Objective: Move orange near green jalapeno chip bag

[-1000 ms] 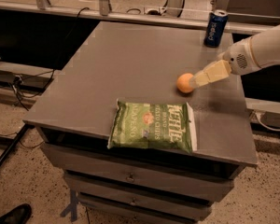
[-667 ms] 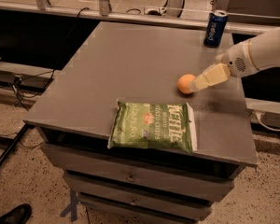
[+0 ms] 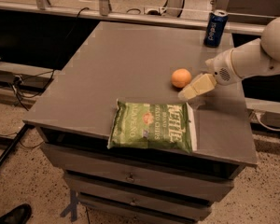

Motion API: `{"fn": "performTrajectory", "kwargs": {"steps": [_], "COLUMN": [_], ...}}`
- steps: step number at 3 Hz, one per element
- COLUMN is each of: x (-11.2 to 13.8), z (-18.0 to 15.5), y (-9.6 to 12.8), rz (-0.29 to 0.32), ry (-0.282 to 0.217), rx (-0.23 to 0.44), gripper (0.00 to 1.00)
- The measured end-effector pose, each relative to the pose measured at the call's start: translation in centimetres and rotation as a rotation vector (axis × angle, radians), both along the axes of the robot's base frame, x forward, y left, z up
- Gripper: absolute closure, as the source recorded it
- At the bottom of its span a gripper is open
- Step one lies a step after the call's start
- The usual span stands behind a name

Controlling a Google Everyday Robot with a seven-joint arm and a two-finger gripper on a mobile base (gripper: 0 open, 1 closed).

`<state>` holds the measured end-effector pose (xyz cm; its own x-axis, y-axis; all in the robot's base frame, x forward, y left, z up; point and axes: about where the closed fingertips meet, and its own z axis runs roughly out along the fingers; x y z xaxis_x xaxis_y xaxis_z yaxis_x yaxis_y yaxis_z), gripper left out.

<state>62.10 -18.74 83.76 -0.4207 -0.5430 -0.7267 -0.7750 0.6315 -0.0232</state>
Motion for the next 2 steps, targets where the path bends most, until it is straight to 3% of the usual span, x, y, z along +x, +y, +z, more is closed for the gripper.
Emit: {"fn": "performTrajectory", "kwargs": {"steps": [1,2], "x": [-0.8,-1.5], "z": [0.4,2.5], "y": [0.3,-1.4], "rz": [0.035,0.049], "ry": [-0.006,-0.038], "rx": [-0.004,-0.042], "gripper": [0.0,0.0]}}
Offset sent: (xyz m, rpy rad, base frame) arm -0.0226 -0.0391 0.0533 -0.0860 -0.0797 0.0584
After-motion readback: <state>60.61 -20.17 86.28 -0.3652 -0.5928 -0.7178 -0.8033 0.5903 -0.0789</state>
